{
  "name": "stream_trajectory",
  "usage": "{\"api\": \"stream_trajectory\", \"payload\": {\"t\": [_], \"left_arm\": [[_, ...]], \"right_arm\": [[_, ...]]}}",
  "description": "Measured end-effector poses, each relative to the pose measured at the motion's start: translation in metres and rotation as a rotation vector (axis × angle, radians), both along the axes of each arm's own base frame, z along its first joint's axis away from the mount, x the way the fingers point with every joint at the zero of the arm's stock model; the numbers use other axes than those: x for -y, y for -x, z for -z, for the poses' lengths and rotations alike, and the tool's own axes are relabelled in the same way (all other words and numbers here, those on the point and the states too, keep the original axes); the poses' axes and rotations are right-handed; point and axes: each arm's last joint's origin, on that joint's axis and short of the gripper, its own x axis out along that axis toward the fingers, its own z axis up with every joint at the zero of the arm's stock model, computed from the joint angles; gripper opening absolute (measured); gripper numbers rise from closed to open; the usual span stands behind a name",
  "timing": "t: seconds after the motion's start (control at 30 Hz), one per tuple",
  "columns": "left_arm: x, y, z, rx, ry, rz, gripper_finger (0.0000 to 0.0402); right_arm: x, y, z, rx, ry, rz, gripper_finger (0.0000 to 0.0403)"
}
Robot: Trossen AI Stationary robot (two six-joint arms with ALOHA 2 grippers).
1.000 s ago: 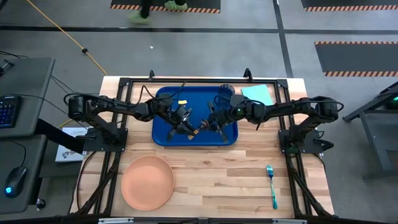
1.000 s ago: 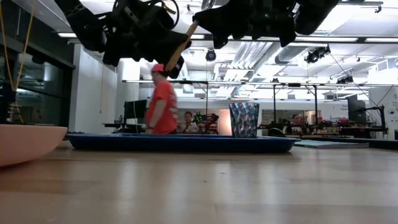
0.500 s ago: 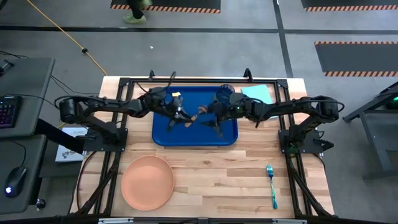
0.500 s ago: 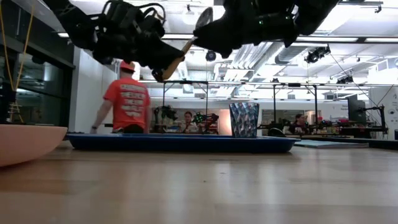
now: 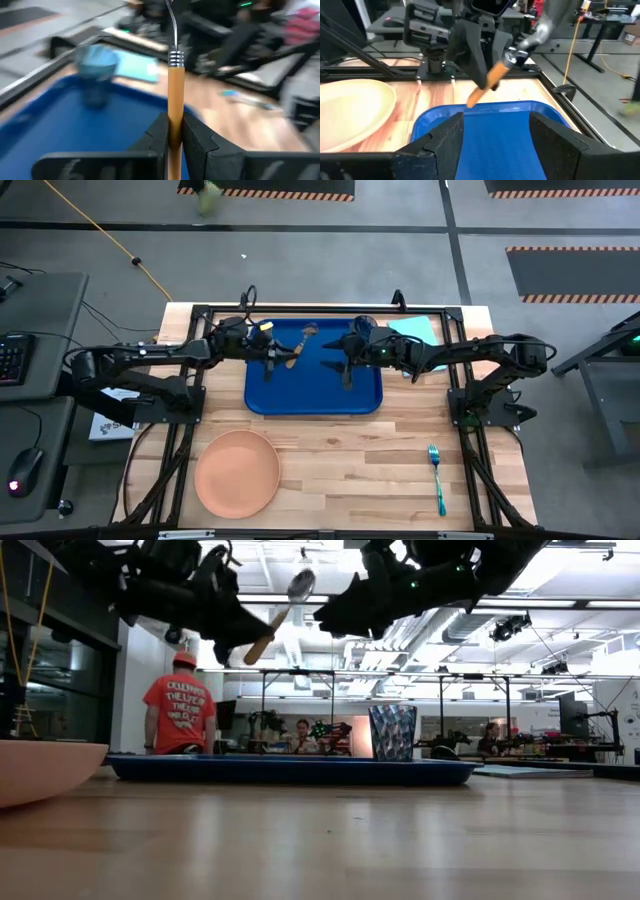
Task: Pick and place plate/cup/fork/spoon on tray
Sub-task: Put the spoon to the left of the blue serving tray
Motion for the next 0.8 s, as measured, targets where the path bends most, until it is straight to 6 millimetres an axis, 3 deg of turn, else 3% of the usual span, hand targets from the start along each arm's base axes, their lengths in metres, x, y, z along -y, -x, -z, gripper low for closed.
{"api": "stream_trajectory", "payload": {"t": [0.07, 0.2, 0.47, 0.57, 0.8], "left_arm": [[-0.001, 0.003, 0.007, -0.057, 0.002, -0.088, 0.0022], [-0.003, 0.017, 0.045, -0.113, 0.125, -0.223, 0.0022], [0.001, 0.064, 0.087, 0.156, 0.441, -0.432, 0.0022], [0.009, 0.077, 0.107, 0.105, 0.591, -0.530, 0.0022], [0.017, 0.074, 0.113, 0.057, 0.736, -0.565, 0.0022]], "right_arm": [[0.000, 0.000, 0.001, -0.009, -0.002, 0.010, 0.0216], [0.002, 0.001, 0.001, -0.012, -0.025, 0.021, 0.0216], [0.003, 0.001, 0.001, -0.010, -0.036, 0.030, 0.0216], [0.004, 0.001, 0.001, -0.006, -0.036, 0.034, 0.0216], [0.009, 0.002, 0.000, 0.007, -0.063, 0.058, 0.0216]]}}
